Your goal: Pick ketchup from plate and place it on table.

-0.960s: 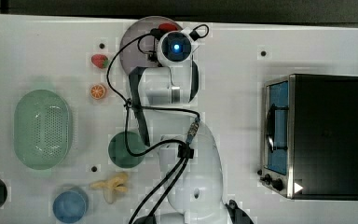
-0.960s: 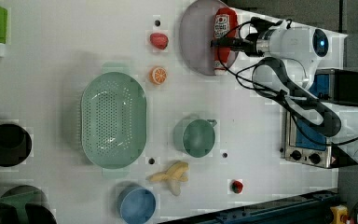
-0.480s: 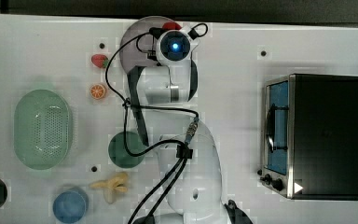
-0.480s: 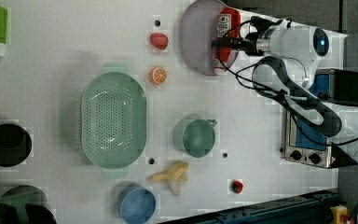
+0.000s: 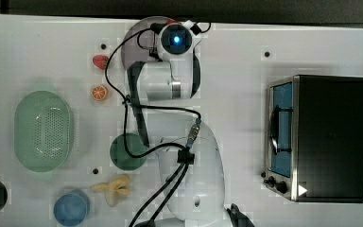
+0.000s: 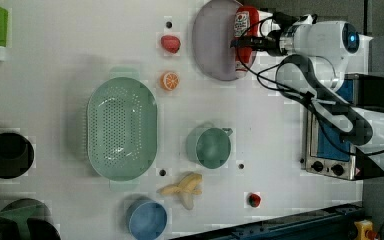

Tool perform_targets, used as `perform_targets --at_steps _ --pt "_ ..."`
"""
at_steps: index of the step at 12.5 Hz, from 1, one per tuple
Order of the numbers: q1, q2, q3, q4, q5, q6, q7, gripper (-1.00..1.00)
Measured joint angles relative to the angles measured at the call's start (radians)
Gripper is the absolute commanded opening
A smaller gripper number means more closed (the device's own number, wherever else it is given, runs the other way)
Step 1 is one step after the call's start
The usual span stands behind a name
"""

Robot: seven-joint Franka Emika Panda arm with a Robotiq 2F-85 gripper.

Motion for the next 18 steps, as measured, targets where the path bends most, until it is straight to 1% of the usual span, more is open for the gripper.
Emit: perform_targets --at_steps 2,3,4,7,8,11,13,15,18 --pt "-0.005 -0.043 0.008 0.022 0.011 -0.14 0.005 0.24" --pt "-0.005 -0.086 0.008 0.016 0.038 -0.225 0.011 0.24" --pt "-0.006 -0.138 0.008 0.009 0.08 -0.305 0.013 0.24" --pt "-0.021 -0.311 0.003 0.008 0.103 -0.483 0.019 0.24" --pt "-0.03 -0.372 -0.001 0.008 0.1 -0.535 0.02 0.24" --pt "-0.063 -0.528 -0.013 -0.019 0.112 -0.594 0.021 0.24" --pt "-0.079 -0.61 -0.029 -0.088 0.113 -0.595 0.021 0.24" --pt "-0.082 -0.675 -0.056 -0.215 0.109 -0.583 0.021 0.24" --pt "-0.088 -0.687 -0.061 -0.394 0.104 -0.52 0.021 0.24"
